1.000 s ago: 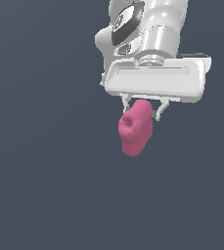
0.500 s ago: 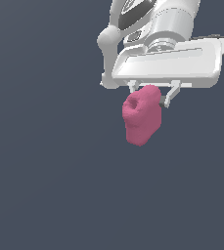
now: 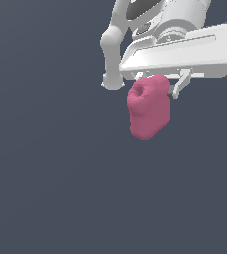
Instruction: Pick up the object and move it to a goal position.
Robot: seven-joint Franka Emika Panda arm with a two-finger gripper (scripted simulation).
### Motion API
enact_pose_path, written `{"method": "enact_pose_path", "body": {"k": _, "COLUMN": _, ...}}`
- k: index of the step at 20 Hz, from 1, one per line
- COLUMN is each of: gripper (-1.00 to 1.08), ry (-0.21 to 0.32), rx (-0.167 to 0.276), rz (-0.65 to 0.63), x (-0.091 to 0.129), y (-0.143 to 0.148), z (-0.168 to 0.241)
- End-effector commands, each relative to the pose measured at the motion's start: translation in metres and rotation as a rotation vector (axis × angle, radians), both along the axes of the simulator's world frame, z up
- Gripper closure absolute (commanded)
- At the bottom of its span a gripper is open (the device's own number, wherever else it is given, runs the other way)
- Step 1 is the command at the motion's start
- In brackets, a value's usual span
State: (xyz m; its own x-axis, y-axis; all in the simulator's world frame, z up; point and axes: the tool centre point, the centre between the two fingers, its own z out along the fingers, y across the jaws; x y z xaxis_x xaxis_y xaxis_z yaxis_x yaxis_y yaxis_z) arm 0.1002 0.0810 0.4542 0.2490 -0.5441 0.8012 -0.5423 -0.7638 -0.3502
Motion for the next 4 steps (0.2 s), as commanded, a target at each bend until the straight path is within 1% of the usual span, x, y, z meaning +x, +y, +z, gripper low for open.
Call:
{"method": "enact_pose_path", "body": {"k": 1, "gripper": 1.08, "ry": -0.008, "rx": 0.002, "rz": -0.011, "x": -0.0007, "y": 0.0003, "z": 0.0026}}
{"method": "enact_pose_path", "body": {"k": 4, "gripper": 1.08, "ry": -0.010, "rx": 0.002, "rz": -0.015, "x": -0.0010, "y": 0.0006, "z": 0.0033}}
